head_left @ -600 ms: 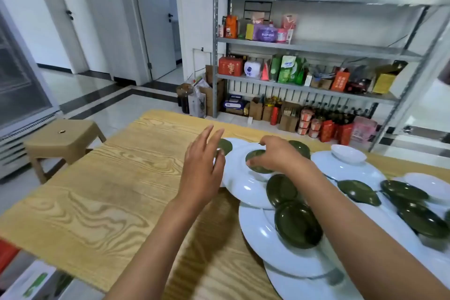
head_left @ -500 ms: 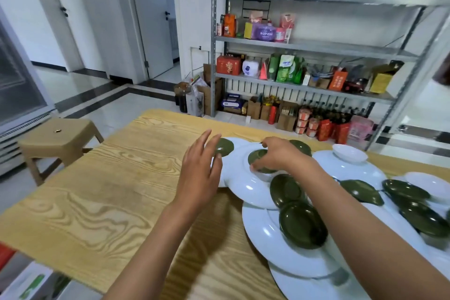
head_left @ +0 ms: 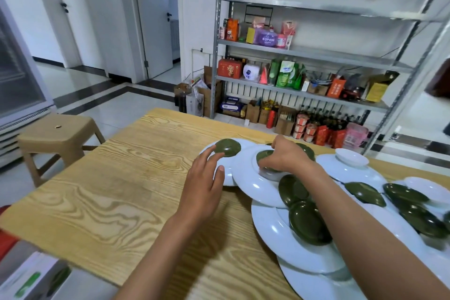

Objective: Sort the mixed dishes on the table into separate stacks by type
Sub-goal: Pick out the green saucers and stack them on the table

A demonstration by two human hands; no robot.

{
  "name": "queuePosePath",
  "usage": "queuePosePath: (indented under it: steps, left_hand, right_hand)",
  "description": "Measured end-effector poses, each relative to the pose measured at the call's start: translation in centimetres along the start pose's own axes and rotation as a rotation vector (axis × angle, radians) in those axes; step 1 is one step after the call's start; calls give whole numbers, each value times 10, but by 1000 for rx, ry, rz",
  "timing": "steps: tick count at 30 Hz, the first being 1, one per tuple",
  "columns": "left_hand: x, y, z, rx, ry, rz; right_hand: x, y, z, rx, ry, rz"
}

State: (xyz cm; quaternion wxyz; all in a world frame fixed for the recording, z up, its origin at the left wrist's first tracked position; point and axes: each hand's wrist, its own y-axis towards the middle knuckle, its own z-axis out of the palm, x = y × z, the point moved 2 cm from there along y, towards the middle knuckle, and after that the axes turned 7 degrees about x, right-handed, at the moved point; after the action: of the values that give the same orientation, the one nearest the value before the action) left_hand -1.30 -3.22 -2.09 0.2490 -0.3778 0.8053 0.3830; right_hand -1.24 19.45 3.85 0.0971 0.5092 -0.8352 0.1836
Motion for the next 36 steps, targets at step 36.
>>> queuePosePath:
  steps: [36]
  left_hand:
    - [166,68,-46,-184,407,-232]
  right_hand:
    - [166,38,96,-190,938,-197]
